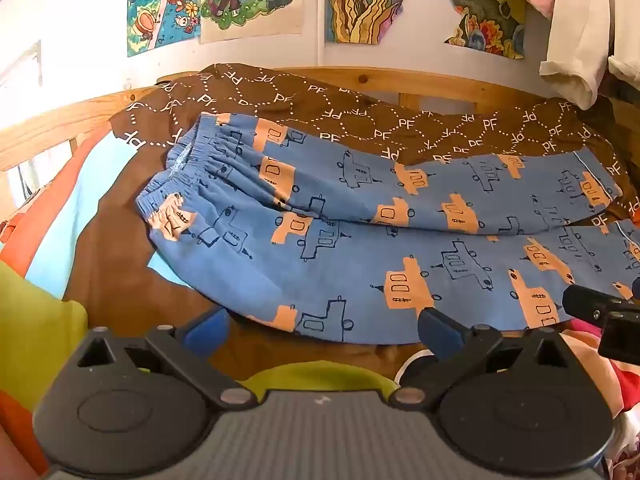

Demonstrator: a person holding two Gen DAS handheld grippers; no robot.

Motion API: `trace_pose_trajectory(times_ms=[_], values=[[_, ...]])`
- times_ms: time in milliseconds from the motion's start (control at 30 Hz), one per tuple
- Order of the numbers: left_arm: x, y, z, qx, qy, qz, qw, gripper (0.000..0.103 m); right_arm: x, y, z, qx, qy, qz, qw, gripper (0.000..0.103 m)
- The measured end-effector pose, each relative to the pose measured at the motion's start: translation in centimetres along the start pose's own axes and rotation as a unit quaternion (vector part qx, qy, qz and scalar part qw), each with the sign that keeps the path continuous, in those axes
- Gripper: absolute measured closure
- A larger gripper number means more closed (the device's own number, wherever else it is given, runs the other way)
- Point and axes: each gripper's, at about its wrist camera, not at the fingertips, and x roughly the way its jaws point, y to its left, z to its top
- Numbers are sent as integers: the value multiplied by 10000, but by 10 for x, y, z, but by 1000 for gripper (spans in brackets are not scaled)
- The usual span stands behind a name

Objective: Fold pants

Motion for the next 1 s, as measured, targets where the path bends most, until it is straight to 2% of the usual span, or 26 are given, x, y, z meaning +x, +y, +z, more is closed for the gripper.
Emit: trace_pose_trajectory(times_ms=[1000], values=[[1, 3, 2, 6, -8, 6, 10000, 0, 0, -3, 0, 39, 9, 10, 10000, 1]])
